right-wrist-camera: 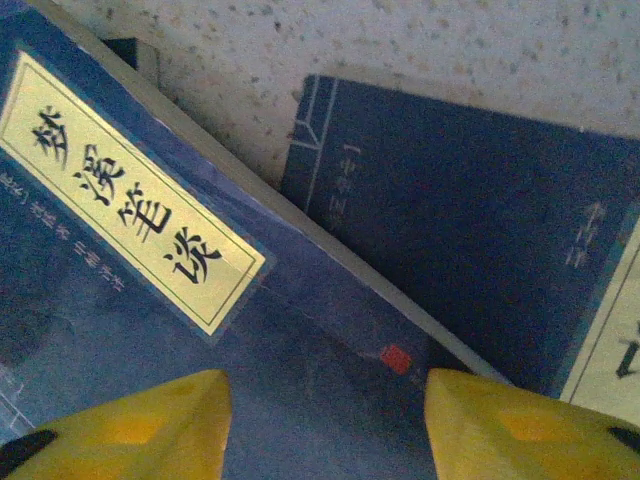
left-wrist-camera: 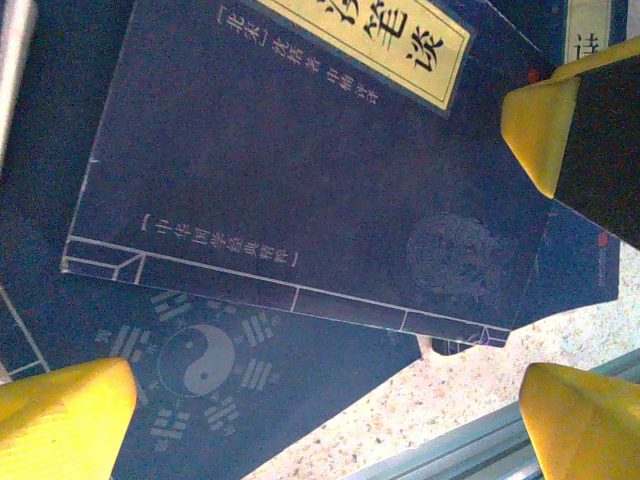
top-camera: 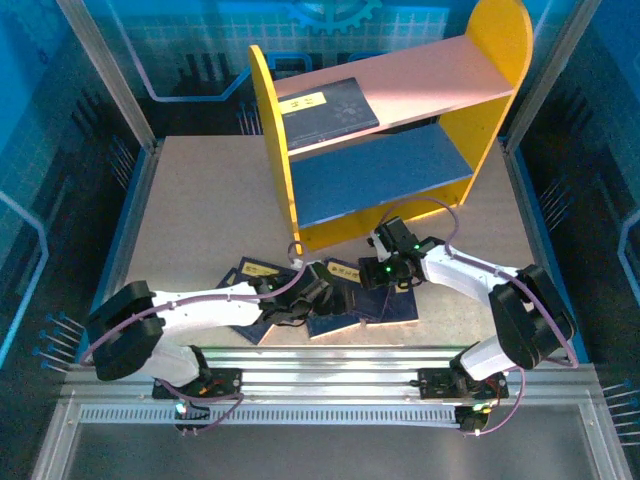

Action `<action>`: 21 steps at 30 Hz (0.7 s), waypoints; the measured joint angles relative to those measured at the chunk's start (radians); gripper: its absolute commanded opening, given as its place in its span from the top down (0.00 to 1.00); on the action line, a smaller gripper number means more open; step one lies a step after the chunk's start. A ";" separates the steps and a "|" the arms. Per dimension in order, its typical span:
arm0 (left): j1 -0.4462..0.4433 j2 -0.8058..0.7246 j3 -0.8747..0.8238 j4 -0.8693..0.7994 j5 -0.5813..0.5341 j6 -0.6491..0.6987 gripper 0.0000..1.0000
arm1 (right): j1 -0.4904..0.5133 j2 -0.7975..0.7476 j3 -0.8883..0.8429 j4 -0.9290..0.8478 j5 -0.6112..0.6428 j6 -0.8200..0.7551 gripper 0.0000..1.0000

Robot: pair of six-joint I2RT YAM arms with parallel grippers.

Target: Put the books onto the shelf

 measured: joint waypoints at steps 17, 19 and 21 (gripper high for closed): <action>0.000 0.043 0.011 0.008 0.026 0.003 0.01 | -0.073 -0.070 0.016 -0.082 -0.058 0.025 0.51; 0.000 0.043 0.011 0.006 0.026 0.007 0.01 | -0.093 -0.039 0.039 -0.071 -0.059 0.018 0.53; 0.000 0.045 0.013 0.002 0.026 0.011 0.01 | -0.097 0.015 0.048 -0.044 -0.071 0.019 0.55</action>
